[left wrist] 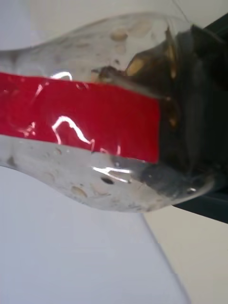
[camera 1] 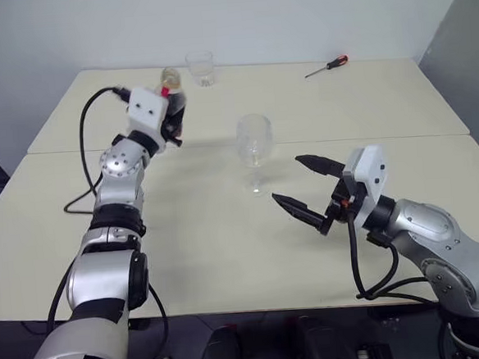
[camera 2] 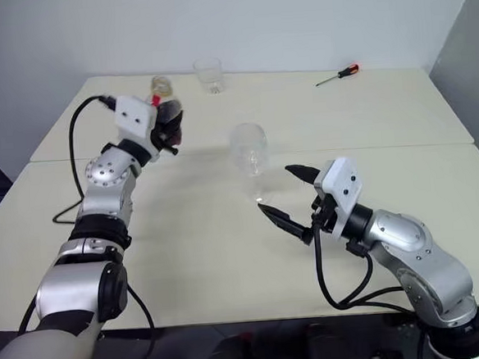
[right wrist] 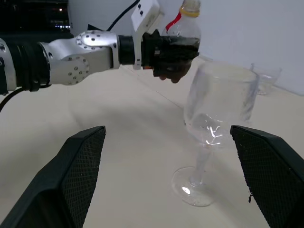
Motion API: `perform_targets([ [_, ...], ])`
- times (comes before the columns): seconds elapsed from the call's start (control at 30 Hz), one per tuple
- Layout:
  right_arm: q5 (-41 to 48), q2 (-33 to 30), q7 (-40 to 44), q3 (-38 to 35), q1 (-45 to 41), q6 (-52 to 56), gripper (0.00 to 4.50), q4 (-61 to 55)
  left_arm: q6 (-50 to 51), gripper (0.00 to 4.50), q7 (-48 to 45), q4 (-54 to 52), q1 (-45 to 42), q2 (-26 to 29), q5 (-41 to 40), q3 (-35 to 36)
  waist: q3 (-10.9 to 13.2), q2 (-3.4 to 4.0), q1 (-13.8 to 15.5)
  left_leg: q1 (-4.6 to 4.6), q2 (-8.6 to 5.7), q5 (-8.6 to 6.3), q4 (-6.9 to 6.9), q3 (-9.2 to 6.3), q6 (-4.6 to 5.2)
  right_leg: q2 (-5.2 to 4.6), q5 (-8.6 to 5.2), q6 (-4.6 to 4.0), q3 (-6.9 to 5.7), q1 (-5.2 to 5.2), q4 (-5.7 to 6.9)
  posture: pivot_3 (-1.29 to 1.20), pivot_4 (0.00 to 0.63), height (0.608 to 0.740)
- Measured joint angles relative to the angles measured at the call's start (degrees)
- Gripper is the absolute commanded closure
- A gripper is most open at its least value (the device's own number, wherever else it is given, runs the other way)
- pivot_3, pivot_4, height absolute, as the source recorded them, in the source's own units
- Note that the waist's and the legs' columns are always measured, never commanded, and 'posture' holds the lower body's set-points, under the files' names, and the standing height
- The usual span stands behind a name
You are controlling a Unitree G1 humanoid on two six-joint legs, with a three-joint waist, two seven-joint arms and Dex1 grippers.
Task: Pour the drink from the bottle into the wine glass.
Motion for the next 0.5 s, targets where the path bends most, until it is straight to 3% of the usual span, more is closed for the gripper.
perform_targets([
  [0.5,-0.6,1.9,-1.8,-0.1,-7.1,1.4,0.00,5.0,-1.7,3.23,-4.8,6.1,-6.4,-2.4,2.5,-2.1,0.0,0.00,-0.2,-0.03,0.01,0.00,0.01,0.02,0.01,0.00,0.00,0.00,0.02,-0.09,0.11,0.00,0.150,0.740],
])
